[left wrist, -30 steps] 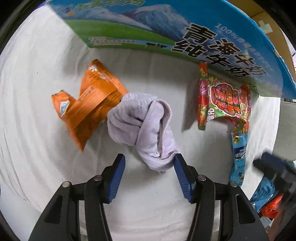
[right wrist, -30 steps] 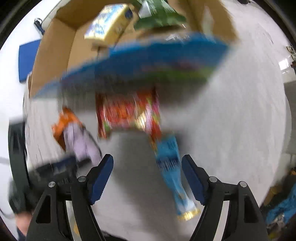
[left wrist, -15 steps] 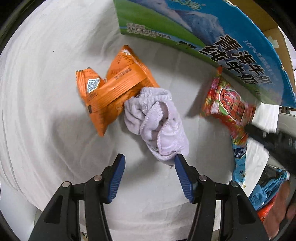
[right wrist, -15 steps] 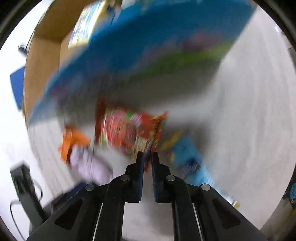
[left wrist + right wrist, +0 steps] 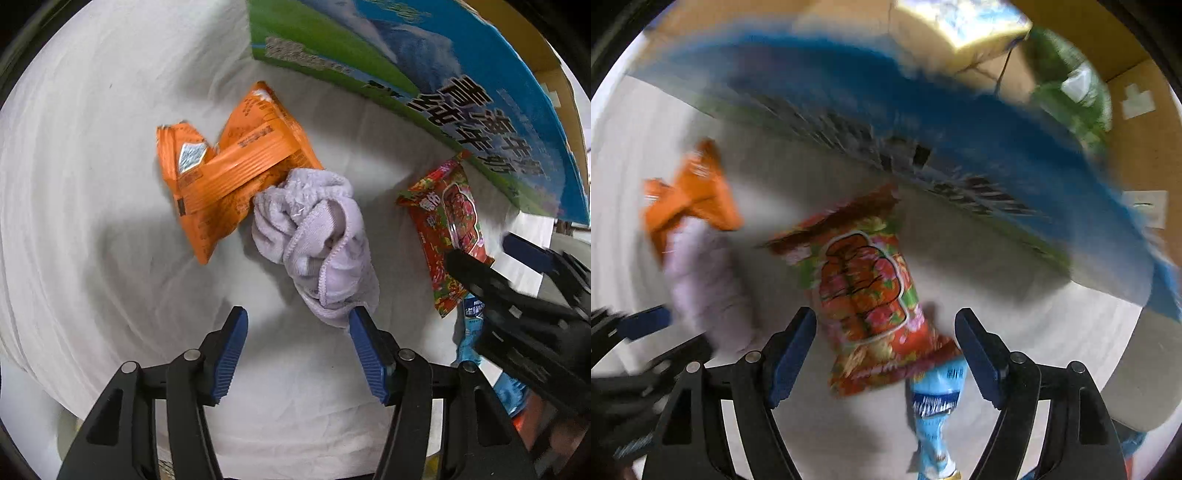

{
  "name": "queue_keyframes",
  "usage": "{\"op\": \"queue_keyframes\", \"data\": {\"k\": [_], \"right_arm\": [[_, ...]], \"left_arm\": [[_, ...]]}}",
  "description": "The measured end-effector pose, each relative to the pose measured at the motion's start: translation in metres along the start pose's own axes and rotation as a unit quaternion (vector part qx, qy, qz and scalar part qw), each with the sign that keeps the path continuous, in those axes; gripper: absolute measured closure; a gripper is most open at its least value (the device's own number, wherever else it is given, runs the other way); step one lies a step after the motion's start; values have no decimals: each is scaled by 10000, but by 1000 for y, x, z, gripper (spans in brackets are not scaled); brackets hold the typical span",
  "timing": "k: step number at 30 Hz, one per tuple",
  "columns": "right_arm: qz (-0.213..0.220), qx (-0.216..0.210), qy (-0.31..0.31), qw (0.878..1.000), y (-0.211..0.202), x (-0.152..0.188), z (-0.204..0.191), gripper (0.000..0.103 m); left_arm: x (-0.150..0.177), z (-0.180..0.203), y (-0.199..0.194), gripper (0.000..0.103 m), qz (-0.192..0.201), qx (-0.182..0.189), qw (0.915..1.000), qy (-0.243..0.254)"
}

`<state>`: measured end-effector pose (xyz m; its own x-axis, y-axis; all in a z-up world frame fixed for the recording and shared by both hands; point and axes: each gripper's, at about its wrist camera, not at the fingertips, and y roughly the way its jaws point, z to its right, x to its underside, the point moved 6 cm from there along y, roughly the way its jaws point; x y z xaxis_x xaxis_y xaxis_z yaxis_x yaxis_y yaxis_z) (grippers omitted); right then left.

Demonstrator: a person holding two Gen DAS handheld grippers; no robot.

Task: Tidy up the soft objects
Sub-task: 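Grasp the lilac cloth with left tool while right tool grasps red candy bag, then carry cloth and candy bag into the box and open both tools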

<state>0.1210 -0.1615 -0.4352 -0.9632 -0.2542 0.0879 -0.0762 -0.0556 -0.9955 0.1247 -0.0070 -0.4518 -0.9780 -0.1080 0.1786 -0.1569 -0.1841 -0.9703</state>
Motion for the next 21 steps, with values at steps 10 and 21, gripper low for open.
{"op": "queue_keyframes", "data": {"k": [10,21], "right_arm": [[-596,-513,1124,9905,5,61,16,47],[-562,-591,1792,9804,-7,86,73,50]], "left_arm": [[-3,-2,22,41,-140,1012,9919,-752],[-32,49,32,64,345,205,9992,65]]}}
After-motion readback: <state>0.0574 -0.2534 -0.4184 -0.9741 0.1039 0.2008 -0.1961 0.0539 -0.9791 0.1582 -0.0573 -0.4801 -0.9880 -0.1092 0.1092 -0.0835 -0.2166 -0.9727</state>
